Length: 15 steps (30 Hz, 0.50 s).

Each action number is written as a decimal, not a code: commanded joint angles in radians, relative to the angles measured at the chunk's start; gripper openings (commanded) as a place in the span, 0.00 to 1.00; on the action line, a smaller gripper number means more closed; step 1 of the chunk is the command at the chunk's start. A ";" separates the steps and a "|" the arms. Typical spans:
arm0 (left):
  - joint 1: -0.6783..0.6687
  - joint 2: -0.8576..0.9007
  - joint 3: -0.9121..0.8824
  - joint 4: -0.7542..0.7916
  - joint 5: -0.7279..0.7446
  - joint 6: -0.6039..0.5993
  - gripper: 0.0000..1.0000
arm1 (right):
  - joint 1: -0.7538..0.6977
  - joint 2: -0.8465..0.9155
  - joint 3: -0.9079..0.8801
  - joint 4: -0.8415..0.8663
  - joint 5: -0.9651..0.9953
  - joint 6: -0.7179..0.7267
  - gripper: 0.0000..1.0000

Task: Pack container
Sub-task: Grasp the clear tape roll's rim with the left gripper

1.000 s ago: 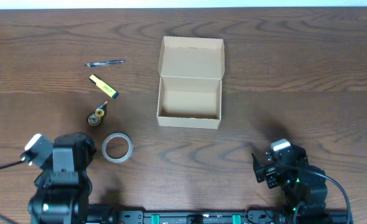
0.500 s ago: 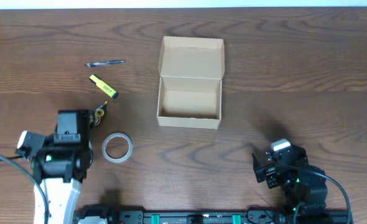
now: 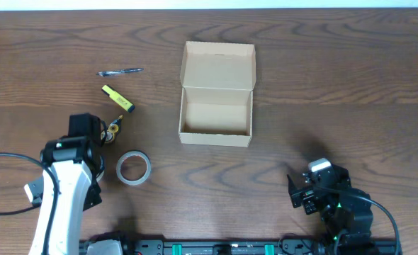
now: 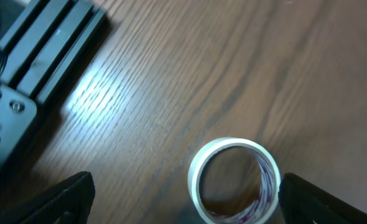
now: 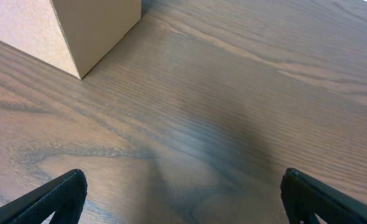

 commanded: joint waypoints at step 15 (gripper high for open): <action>0.030 0.120 -0.230 0.364 0.130 -0.074 0.98 | -0.008 -0.006 -0.003 -0.002 0.003 0.011 0.99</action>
